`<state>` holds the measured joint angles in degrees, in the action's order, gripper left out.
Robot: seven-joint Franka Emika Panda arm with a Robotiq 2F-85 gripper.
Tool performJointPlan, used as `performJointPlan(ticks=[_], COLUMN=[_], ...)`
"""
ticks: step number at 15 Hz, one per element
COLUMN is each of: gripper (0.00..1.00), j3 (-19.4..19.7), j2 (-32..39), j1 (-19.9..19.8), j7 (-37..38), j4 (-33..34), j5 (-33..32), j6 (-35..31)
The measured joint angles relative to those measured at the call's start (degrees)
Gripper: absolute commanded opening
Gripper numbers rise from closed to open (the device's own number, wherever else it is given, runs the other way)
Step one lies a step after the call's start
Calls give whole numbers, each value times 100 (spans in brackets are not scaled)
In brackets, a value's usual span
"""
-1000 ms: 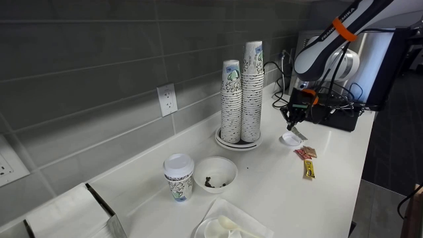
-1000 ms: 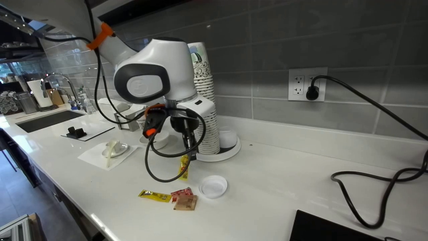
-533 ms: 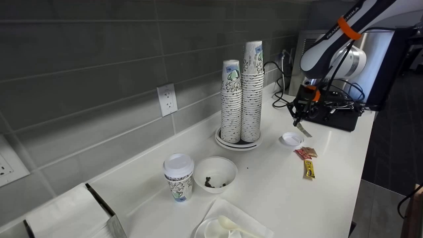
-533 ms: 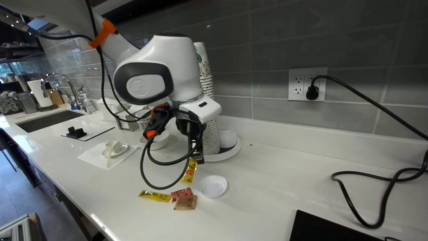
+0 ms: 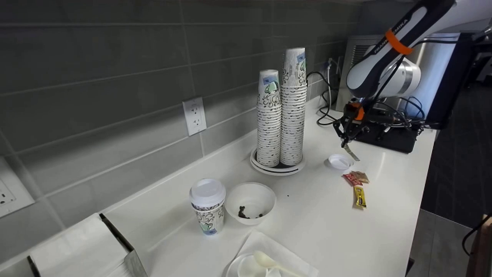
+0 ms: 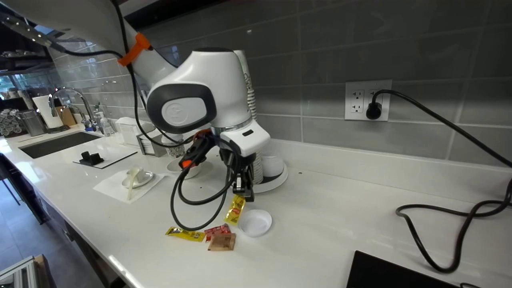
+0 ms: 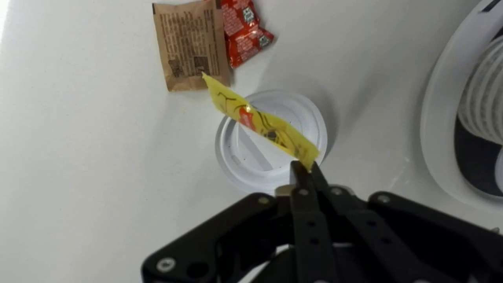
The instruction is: Pick up the yellow sauce package and place it on the white lid
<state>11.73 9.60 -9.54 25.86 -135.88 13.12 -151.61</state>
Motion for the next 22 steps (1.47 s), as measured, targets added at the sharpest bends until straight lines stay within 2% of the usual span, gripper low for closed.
performJointPlan(ticks=[8, 9, 10, 20, 21, 22], gripper=[0, 18, 27, 95, 100, 100], j3=[184, 197, 208, 277, 276, 271], j2=[584, 634, 679, 797, 761, 693], j1=[22, 31, 42, 184, 200, 225], j7=[596, 647, 694, 974, 881, 715], j4=[413, 455, 493, 634, 623, 576], j5=[-9, -9, -9, -16, -81, -212], j6=[-149, -153, -156, -159, -125, -102])
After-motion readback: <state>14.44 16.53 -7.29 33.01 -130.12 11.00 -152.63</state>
